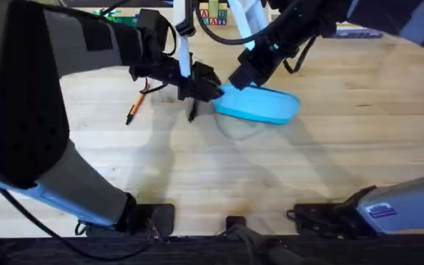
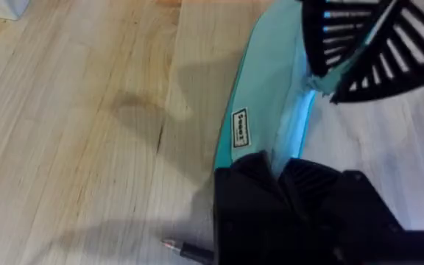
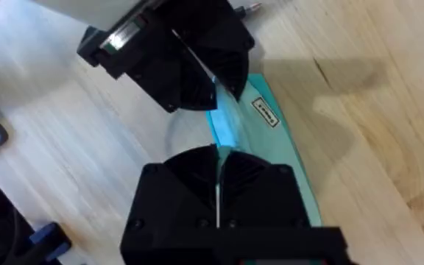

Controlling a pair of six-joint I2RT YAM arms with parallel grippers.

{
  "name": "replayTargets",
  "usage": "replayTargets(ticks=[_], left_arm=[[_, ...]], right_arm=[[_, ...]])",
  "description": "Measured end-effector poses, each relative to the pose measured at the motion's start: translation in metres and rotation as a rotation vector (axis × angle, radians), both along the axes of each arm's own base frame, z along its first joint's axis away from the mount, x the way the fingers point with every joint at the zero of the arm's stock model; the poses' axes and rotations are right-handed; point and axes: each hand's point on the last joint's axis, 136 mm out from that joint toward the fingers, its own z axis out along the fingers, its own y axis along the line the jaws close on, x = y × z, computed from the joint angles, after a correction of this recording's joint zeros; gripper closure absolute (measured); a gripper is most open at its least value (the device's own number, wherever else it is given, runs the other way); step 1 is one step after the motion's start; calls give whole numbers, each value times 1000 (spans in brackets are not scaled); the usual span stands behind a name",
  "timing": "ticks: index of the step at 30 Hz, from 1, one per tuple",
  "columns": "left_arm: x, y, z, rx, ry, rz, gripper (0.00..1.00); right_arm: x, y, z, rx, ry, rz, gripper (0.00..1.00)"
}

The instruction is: Unzip the bag, pick up the pens from the table one at a time and place them inside, then zip the bag closed.

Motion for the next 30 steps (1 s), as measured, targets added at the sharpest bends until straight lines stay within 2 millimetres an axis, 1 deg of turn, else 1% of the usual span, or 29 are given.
replayTargets(ticks=[12,30], left_arm=[[0,0,0,0,1,0,958],[0,0,0,0,1,0,958]], right_arm=[[0,24,-5,19,-26,40,971],[0,25,-5,20,-27,43,971]])
